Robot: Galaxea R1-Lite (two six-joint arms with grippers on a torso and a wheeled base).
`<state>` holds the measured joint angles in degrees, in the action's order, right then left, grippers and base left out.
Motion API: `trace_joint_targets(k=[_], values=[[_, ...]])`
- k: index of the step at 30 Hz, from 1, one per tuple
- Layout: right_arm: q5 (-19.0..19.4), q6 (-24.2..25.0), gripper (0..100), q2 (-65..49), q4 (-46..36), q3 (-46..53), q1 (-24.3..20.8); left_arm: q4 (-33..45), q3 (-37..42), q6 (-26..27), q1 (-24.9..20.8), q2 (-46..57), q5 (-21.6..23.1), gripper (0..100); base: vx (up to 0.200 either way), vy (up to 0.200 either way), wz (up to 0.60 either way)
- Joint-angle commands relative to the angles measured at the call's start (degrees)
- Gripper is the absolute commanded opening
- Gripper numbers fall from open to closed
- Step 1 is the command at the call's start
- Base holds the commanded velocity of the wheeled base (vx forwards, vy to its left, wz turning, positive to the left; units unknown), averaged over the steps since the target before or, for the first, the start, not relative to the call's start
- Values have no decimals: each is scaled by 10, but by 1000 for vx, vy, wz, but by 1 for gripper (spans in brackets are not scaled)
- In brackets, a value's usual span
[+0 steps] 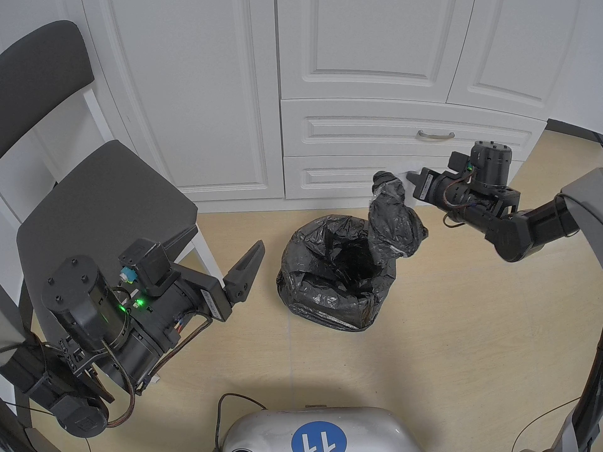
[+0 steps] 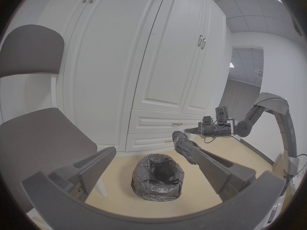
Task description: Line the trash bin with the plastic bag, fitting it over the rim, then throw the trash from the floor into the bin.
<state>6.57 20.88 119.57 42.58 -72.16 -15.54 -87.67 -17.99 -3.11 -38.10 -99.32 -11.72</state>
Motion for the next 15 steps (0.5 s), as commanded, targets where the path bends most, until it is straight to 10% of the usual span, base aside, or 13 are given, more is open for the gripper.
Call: trace_joint_targets(k=[1,15], values=[[-29,4,0,64,87,31,-59,0,2,7,0,2,0,100,0,0,0],[-25,-20,0,300,464,8,-89,0,2,11,0,-1,0,100,0,0,0]])
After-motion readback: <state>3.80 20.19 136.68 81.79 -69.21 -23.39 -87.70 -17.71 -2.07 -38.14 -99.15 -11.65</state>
